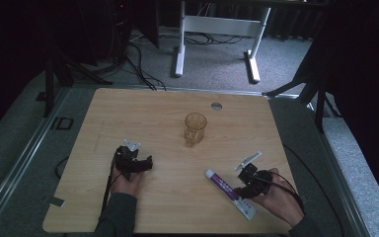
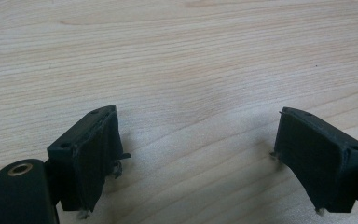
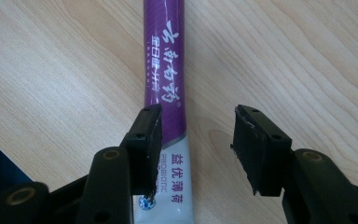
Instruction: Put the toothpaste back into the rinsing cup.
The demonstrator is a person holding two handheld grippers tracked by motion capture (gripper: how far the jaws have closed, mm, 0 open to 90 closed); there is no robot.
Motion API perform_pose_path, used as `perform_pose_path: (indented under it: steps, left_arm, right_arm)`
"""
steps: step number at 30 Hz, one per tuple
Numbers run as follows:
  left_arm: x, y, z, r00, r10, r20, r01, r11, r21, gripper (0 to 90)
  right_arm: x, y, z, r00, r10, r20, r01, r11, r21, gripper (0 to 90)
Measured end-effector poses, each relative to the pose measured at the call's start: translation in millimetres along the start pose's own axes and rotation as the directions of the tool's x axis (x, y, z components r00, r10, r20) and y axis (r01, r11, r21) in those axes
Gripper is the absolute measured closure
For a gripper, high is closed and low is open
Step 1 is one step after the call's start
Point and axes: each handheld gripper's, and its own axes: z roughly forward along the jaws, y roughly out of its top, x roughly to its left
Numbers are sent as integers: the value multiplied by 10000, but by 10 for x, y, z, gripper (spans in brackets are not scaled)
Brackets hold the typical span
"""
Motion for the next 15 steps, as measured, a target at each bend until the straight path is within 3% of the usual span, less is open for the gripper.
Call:
perform_pose_path:
  steps: [15]
  left_arm:
    - [1,0,0,10000,7,0,-7,10000,4,140]
  right_arm:
    - [24,27,80,9999,-139,-19,139,9998,162,477]
